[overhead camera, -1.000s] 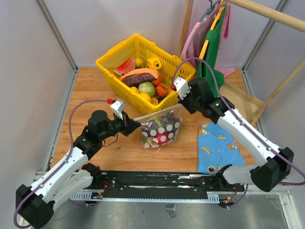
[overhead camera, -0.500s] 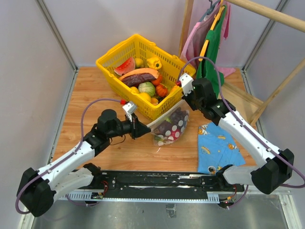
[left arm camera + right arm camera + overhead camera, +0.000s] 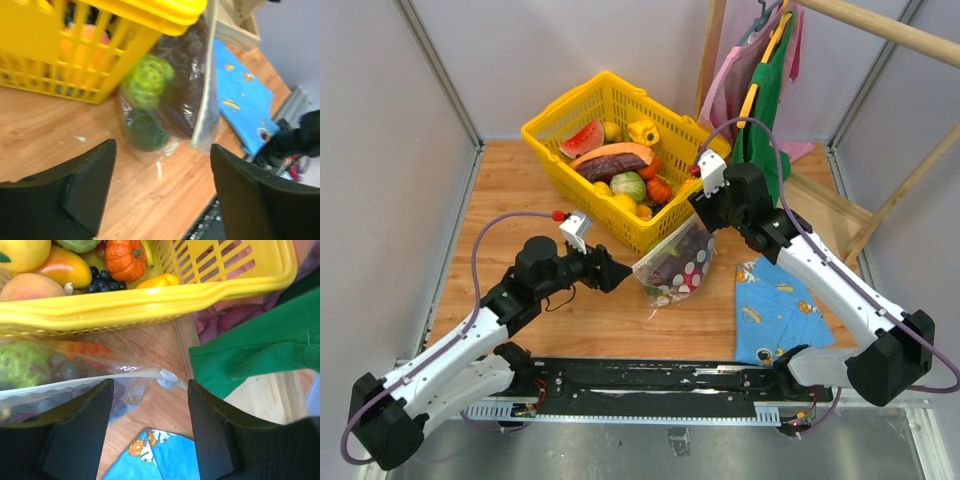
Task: Place the food in the zip-top bag and seal the zipper
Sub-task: Place the zipper food storage bag at the center of the board, then reset both arms
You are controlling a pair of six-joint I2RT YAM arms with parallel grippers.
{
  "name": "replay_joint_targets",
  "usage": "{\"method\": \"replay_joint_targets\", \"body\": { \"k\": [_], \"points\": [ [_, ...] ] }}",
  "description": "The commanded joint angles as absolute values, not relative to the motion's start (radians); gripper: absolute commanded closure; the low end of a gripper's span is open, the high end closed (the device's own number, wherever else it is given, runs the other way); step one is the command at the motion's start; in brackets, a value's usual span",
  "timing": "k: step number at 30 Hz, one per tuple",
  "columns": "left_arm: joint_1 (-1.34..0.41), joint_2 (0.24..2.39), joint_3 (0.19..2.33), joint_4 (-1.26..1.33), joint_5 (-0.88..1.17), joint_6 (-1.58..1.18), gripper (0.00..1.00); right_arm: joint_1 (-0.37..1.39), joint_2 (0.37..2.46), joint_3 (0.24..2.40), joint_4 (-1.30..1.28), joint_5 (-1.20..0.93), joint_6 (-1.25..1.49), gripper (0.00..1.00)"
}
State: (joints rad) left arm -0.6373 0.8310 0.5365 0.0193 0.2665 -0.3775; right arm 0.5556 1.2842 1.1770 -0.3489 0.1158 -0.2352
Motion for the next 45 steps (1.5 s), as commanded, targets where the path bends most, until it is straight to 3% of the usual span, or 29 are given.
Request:
{"method": "replay_joint_targets", "body": {
  "k": [1, 3, 6, 9, 19, 27, 45],
  "points": [
    [-0.637, 0.716, 0.572, -0.077, 0.044, -0.397, 0.13, 0.543, 1.207, 1.14, -0.326, 0.109, -0.229, 0.33],
    [-0.637, 0.668, 0.59, -0.12, -0.028, -0.395, 0.06, 0.541, 1.162, 1.125, -0.33, 0.13, -0.218, 0.28],
    [-0.637, 0.616, 0.626, -0.172, -0.132, -0.386, 0.03, 0.54, 1.088, 1.102, -0.336, 0.175, -0.191, 0.18],
    [-0.637, 0.583, 0.669, -0.214, -0.238, -0.375, 0.01, 0.537, 1.007, 1.068, -0.335, 0.225, -0.172, 0.01],
    [-0.637, 0.468, 0.723, -0.209, -0.439, -0.28, 0.01, 0.537, 0.689, 0.88, -0.294, 0.625, -0.092, 0.02],
    [-0.637, 0.393, 0.74, -0.202, -0.572, -0.249, 0.01, 0.537, 0.464, 0.772, -0.257, 0.828, -0.1, 0.02],
    [-0.637, 0.34, 0.699, -0.179, -0.611, -0.268, 0.01, 0.537, 0.385, 0.756, -0.248, 0.835, -0.104, 0.02]
  ]
}}
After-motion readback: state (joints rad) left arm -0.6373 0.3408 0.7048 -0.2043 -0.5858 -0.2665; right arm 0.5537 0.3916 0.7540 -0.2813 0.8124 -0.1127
